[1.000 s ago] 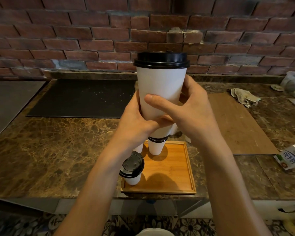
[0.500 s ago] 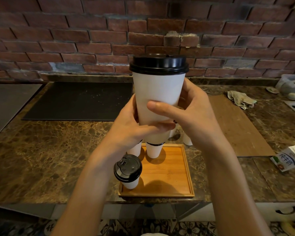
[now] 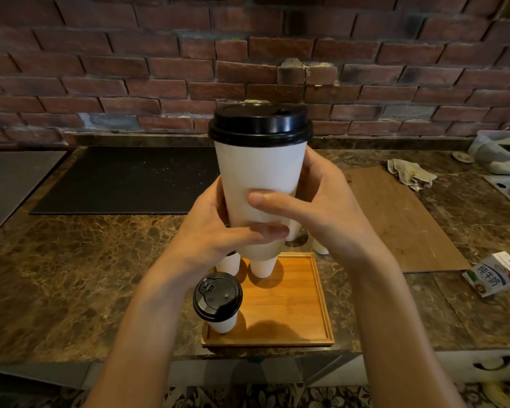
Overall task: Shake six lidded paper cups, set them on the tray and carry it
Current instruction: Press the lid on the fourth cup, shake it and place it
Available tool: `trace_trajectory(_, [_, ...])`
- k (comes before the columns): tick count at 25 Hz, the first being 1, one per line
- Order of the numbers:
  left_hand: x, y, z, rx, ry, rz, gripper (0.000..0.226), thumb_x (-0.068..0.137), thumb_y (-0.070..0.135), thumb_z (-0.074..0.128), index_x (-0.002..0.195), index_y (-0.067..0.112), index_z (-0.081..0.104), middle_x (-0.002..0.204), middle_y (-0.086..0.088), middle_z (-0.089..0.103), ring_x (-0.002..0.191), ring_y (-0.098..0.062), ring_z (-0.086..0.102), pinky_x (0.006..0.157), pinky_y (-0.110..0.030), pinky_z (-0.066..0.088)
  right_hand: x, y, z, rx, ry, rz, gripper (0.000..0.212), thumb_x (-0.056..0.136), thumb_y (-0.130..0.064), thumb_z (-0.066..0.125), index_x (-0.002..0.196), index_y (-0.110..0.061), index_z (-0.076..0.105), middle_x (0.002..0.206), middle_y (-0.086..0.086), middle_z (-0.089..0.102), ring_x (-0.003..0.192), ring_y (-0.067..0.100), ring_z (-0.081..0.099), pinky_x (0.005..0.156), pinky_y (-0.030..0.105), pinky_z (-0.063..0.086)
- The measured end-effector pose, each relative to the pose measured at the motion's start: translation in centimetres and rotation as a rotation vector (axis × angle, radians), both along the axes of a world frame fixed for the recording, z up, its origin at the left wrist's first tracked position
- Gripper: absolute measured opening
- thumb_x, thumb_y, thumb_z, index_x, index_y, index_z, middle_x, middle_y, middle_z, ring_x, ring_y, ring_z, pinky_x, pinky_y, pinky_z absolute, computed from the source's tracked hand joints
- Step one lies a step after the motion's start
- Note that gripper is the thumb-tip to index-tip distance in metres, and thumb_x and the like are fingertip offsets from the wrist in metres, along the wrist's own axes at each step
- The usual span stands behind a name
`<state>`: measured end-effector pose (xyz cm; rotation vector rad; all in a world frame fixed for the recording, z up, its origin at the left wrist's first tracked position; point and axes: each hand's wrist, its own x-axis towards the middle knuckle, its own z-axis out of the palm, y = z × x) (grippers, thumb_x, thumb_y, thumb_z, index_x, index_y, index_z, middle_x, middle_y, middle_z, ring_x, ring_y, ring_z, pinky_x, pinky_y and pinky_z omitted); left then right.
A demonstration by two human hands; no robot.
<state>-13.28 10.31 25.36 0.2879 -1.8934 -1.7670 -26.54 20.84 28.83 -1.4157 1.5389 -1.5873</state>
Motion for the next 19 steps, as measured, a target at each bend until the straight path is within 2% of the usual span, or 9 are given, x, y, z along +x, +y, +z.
trace_trajectory(7, [-0.3, 0.5, 0.1, -0.037, 0.011, 0.098, 0.069, 0.054, 0.029, 0.081, 0.115, 0.036, 0.051, 0.106, 0.019, 0.067, 0.101, -0.003, 0.064, 0.071, -0.013, 0.052, 0.7, -0.3, 0.3, -0.007, 0.074, -0.121, 0.065, 0.071, -0.038, 0.079, 0.128, -0.028, 0.049, 0.114, -0.017, 0.061, 0.105, -0.002, 0.058, 0.08, 0.016, 0.054])
trace_trajectory(12, [-0.7, 0.9, 0.3, -0.07, 0.0, 0.164, 0.077, 0.049, 0.021, 0.089, 0.113, 0.038, 0.05, 0.104, 0.025, 0.067, 0.102, 0.001, 0.063, 0.071, -0.014, 0.053, 1.3, -0.4, 0.0, 0.003, 0.11, -0.236, 0.068, 0.071, -0.042, 0.082, 0.128, -0.031, 0.047, 0.113, -0.018, 0.059, 0.104, -0.004, 0.057, 0.08, 0.02, 0.056])
trace_trajectory(16, [-0.8, 1.1, 0.2, -0.044, 0.019, 0.193, 0.074, 0.049, 0.03, 0.079, 0.117, 0.034, 0.049, 0.109, 0.013, 0.067, 0.105, -0.001, 0.062, 0.075, -0.013, 0.052, 2.5, -0.7, -0.5, -0.001, 0.131, -0.364, 0.078, 0.065, -0.052, 0.08, 0.131, -0.03, 0.045, 0.112, -0.019, 0.057, 0.103, -0.002, 0.057, 0.081, 0.026, 0.056])
trace_trajectory(19, [-0.7, 1.2, 0.3, -0.044, 0.008, 0.21, 0.075, 0.047, 0.034, 0.08, 0.115, 0.036, 0.049, 0.107, 0.017, 0.066, 0.104, 0.002, 0.062, 0.075, -0.012, 0.052, 2.5, -0.8, -0.3, -0.004, 0.131, -0.364, 0.071, 0.066, -0.05, 0.081, 0.125, -0.032, 0.046, 0.11, -0.019, 0.058, 0.102, -0.002, 0.057, 0.081, 0.028, 0.057])
